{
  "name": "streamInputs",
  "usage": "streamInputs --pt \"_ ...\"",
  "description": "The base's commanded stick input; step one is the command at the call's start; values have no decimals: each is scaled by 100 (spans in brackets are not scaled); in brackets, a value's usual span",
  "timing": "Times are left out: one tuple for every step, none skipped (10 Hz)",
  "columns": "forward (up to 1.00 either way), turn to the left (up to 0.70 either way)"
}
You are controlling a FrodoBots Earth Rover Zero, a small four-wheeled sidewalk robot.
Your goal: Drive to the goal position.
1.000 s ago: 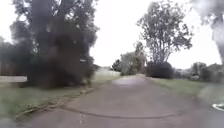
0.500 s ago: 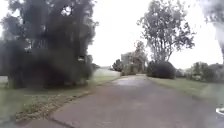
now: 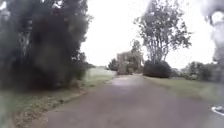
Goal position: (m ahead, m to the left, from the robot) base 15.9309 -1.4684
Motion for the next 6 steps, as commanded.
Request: streamInputs --pt "85 0" --pt "85 0" --pt "85 0" --pt "85 0" --pt "85 0" --pt "85 0"
